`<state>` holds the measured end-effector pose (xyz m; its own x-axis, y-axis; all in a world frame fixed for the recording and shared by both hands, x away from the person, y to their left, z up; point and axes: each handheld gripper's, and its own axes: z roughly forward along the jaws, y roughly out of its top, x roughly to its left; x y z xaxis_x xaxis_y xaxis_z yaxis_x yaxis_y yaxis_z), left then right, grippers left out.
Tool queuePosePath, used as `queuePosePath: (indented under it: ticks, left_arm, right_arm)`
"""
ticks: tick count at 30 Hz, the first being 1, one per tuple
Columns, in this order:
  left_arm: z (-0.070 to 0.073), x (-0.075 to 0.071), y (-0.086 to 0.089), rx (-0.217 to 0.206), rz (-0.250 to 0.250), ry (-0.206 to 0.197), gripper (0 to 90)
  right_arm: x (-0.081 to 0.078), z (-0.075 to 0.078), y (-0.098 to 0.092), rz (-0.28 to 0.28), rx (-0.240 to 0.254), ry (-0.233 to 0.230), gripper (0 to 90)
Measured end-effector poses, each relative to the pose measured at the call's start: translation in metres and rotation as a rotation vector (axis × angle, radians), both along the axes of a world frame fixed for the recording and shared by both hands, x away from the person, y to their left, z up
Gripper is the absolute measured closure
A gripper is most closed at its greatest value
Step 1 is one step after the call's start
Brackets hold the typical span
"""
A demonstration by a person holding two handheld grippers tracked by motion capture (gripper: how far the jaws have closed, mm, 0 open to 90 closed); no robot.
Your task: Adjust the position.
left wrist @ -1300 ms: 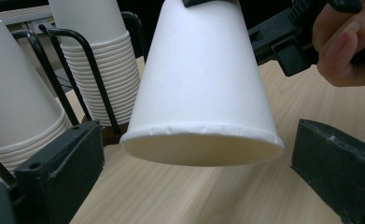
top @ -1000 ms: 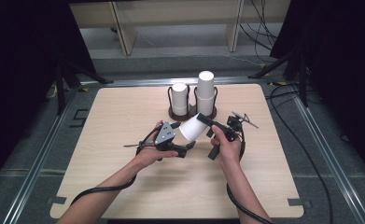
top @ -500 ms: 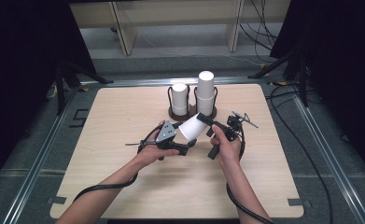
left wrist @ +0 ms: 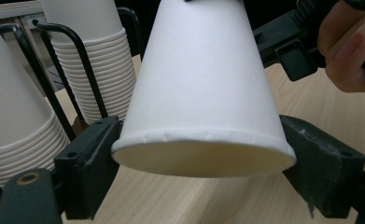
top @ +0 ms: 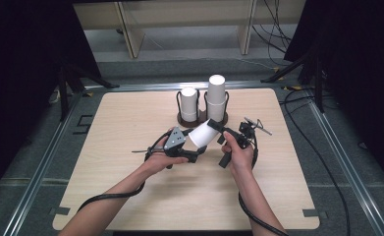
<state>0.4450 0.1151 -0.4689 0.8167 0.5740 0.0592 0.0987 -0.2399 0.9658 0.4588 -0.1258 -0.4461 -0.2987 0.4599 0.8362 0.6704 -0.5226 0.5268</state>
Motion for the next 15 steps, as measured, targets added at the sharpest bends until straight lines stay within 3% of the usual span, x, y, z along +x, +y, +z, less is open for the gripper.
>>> queuePosePath:
  ticks: [5, 9, 15]
  left_arm:
    - [0.0005, 0.0002, 0.0007, 0.004, 0.000, 0.004, 17.3]
    - [0.0003, 0.0009, 0.0005, -0.006, 0.000, -0.002, 18.8]
    - [0.0015, 0.0006, 0.0016, 0.004, 0.004, 0.002, 20.8]
  right_arm:
    - [-0.0011, 0.0018, 0.0015, 0.001, 0.017, 0.018, 35.4]
    - [0.0004, 0.0009, 0.0008, -0.004, -0.009, -0.010, 35.2]
    - [0.0004, 0.0013, 0.0003, -0.002, -0.003, -0.005, 34.6]
